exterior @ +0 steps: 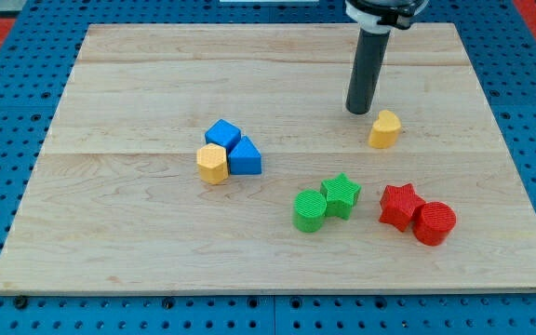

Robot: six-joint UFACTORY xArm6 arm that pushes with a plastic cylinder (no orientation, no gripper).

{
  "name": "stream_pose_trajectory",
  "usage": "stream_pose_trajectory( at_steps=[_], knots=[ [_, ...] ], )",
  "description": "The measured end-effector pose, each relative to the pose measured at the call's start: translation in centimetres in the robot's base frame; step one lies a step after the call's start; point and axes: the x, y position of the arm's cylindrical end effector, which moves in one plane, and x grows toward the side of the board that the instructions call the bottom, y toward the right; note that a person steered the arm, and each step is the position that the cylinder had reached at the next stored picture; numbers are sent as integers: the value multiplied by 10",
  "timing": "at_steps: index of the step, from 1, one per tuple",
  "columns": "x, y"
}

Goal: Push the yellow heart into the red star

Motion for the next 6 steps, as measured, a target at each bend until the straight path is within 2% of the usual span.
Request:
stream_pose_trajectory(
  at_steps=[1,2,4,5,6],
  knots=[
    [44,41],
    [87,55],
    [52,30],
    [109,30],
    [134,26]
  ],
)
